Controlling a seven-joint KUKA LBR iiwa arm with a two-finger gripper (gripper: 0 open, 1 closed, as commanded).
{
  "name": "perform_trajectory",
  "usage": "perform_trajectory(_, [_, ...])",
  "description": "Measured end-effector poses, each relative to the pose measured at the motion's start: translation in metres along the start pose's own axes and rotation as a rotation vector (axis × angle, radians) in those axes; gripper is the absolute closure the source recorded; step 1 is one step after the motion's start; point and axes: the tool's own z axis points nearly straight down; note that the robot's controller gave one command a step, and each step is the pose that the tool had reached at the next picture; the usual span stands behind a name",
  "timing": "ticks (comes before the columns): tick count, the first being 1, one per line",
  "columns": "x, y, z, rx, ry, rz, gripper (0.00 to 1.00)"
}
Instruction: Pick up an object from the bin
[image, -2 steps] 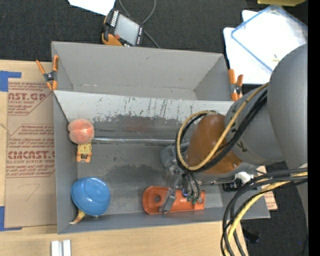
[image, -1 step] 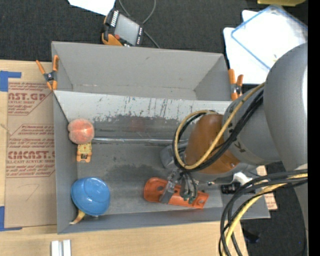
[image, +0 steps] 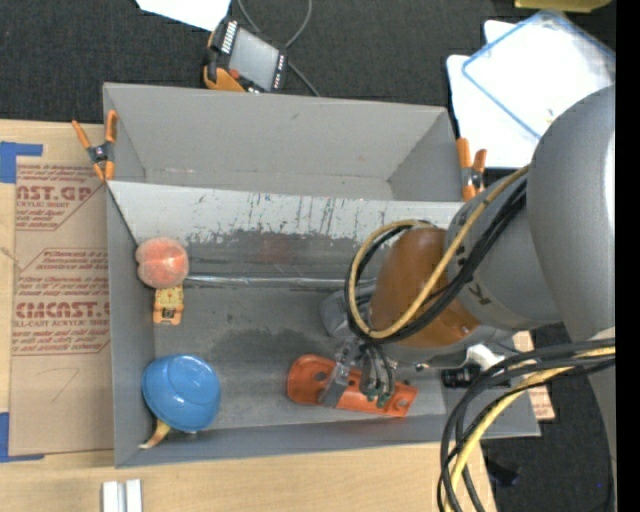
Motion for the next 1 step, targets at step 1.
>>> perform_trajectory(1, [0.0002, 0.0000, -0.0034, 0.000, 0.000, 0.000, 1.00])
